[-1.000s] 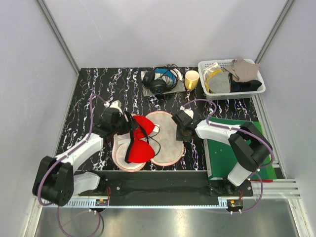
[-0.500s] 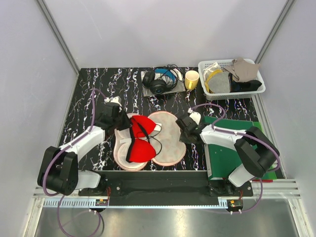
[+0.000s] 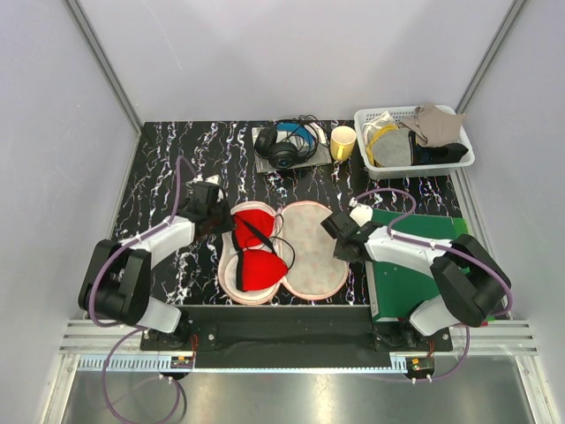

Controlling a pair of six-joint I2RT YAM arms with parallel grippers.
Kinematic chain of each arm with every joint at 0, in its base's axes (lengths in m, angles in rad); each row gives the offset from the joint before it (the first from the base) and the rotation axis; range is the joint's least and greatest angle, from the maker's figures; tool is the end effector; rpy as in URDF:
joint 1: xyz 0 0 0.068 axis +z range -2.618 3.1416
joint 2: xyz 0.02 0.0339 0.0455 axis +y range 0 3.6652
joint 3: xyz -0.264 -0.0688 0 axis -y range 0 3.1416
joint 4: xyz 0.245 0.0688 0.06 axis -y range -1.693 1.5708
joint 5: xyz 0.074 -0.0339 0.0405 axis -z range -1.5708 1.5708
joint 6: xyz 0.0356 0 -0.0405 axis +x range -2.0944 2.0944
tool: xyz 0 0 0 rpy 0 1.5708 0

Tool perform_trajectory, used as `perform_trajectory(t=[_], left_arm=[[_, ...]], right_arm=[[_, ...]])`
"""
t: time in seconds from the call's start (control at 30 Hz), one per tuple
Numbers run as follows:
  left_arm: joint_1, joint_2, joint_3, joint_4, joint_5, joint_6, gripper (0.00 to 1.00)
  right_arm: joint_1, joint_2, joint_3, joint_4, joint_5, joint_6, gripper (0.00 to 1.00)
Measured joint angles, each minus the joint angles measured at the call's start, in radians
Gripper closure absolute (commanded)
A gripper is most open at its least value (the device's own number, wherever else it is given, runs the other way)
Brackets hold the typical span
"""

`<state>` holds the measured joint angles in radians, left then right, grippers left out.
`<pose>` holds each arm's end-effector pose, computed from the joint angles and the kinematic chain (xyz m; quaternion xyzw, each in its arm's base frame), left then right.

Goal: Place the bra in the laundry bag and zip it closed

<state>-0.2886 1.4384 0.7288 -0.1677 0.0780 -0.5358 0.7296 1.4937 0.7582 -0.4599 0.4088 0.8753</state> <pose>0.2677 -0.0824 0.1769 -0.1027 0.9342 -0.1696 0.2964 0.2038 0.1632 0.1576 0.1078 0.9567 -0.0072 0.2704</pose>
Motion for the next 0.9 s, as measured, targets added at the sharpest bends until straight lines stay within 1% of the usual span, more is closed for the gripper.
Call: perform_trajectory(t=[0.2, 0.27, 0.3, 0.33, 0.37, 0.4, 0.43, 0.47, 0.5, 0.57, 0.6, 0.67, 0.8, 0.9], left_arm=[[0.000, 0.057, 0.036, 0.001, 0.014, 0.014, 1.00], [0.000, 0.057, 0.040, 0.003, 0.017, 0.016, 0.88], [0.000, 0.058, 0.040, 0.004, 0.016, 0.016, 0.86], [0.000, 0.057, 0.041, 0.004, 0.017, 0.014, 0.80], [0.000, 0.057, 0.041, 0.004, 0.017, 0.015, 0.76], [0.000, 0.057, 0.041, 0.004, 0.016, 0.015, 0.71], [0.000, 0.054, 0.040, 0.003, 0.015, 0.013, 0.64], [0.000, 0.047, 0.039, 0.004, 0.012, 0.011, 0.58], [-0.001, 0.035, 0.035, 0.003, 0.005, 0.010, 0.53], [-0.002, -0.014, 0.024, -0.008, -0.010, 0.005, 0.46], [-0.003, -0.044, 0.021, -0.014, -0.018, 0.004, 0.46], [-0.004, -0.101, 0.021, -0.026, -0.036, 0.000, 0.46], [-0.009, -0.212, -0.009, -0.026, -0.087, -0.016, 0.54], [-0.019, -0.270, -0.040, -0.027, -0.102, -0.031, 0.58]], right_arm=[[-0.013, 0.017, 0.015, -0.015, 0.002, -0.021, 1.00], [-0.020, 0.038, 0.032, -0.018, 0.004, -0.039, 1.00], [-0.022, 0.044, 0.039, -0.017, 0.007, -0.047, 1.00], [-0.024, 0.053, 0.049, -0.017, 0.011, -0.061, 1.00], [-0.026, 0.061, 0.057, -0.017, 0.014, -0.075, 0.91], [-0.029, 0.071, 0.068, -0.018, 0.016, -0.092, 0.77], [-0.032, 0.077, 0.077, -0.017, 0.015, -0.104, 0.68], [-0.035, 0.083, 0.089, -0.017, 0.015, -0.121, 0.62], [-0.039, 0.084, 0.100, -0.018, 0.012, -0.142, 0.50], [-0.042, 0.079, 0.115, -0.018, -0.007, -0.167, 0.43], [-0.043, 0.075, 0.123, -0.019, -0.022, -0.183, 0.39], [-0.042, 0.054, 0.145, -0.028, -0.071, -0.212, 0.37], [-0.027, 0.026, 0.218, -0.034, -0.132, -0.254, 0.36], [-0.010, 0.026, 0.264, 0.000, -0.179, -0.281, 0.37]])
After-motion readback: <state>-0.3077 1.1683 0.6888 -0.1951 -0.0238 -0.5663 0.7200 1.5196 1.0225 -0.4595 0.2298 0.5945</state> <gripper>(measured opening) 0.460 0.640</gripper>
